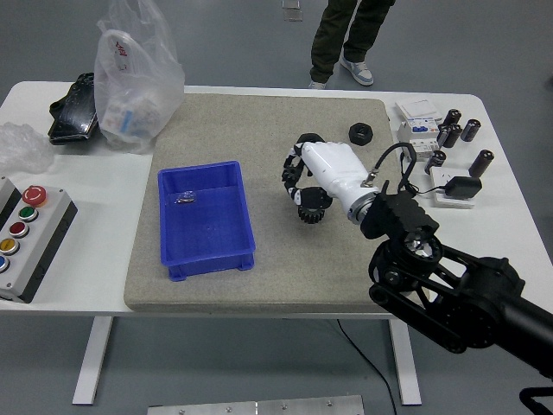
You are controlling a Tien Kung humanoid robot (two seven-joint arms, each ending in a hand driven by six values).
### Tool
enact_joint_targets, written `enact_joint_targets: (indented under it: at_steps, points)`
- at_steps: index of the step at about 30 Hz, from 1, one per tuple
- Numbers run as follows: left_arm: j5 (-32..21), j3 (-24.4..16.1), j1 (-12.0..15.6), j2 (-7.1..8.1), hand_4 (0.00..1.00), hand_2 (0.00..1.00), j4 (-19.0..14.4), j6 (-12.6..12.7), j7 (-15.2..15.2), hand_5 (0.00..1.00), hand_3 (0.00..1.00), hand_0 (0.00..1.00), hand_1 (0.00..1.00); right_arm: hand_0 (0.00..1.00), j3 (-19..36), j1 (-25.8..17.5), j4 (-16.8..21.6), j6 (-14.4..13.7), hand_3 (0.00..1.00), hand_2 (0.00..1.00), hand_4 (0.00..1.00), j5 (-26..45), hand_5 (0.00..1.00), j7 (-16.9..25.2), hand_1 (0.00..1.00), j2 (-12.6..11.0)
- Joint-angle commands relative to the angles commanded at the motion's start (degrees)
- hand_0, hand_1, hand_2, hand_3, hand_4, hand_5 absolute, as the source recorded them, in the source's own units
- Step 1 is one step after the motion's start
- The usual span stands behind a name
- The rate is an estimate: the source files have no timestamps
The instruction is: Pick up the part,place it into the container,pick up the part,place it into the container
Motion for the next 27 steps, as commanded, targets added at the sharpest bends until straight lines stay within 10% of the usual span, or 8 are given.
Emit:
enact_joint_targets:
  at_steps: [11,27]
  points:
    - [-0.07,0.39,-0.17,-0.1,0.855,0.798,0.0,-0.34,1.09,0.505,0.858,0.85,0.792,0.372,-12.73,6.77,-1.43,1.39,0.502,0.387,0.514,1.09,0.002,2.94,0.522,2.95]
    - [0.39,0.59,-0.53,-0.07,0.855,0.798,0.0,-1.08,2.18,0.505,0.861,0.848,0.792,0.34,-14.61,7.27,-1.13,4.15,0.655,0.63,0.516,-0.51,0.149,-1.6,0.621,3.3]
